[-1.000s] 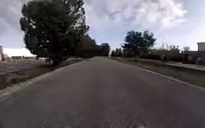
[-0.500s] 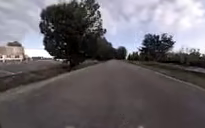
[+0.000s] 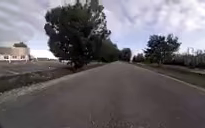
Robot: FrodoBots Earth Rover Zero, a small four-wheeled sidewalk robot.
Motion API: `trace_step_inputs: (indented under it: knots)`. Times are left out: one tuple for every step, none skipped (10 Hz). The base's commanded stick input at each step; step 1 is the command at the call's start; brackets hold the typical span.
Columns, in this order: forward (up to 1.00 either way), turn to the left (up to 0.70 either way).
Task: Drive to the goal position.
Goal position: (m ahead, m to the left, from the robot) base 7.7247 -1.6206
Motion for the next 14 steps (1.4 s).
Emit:
trace_step_inputs:
  knots:
    - [0.70, -0.35]
    - [0.70, -0.35]
    - [0.70, -0.35]
    - [0.70, -0.35]
    - [0.70, -0.35]
    - [0.70, -0.28]
    - [0.70, -0.21]
    - [0.70, -0.14]
    - [0.70, -0.06]
    - [0.70, 0.00]
    - [0.70, 0.00]
    - [0.70, 0.00]
    - [0.70, 0.00]
    - [0.70, 0.00]
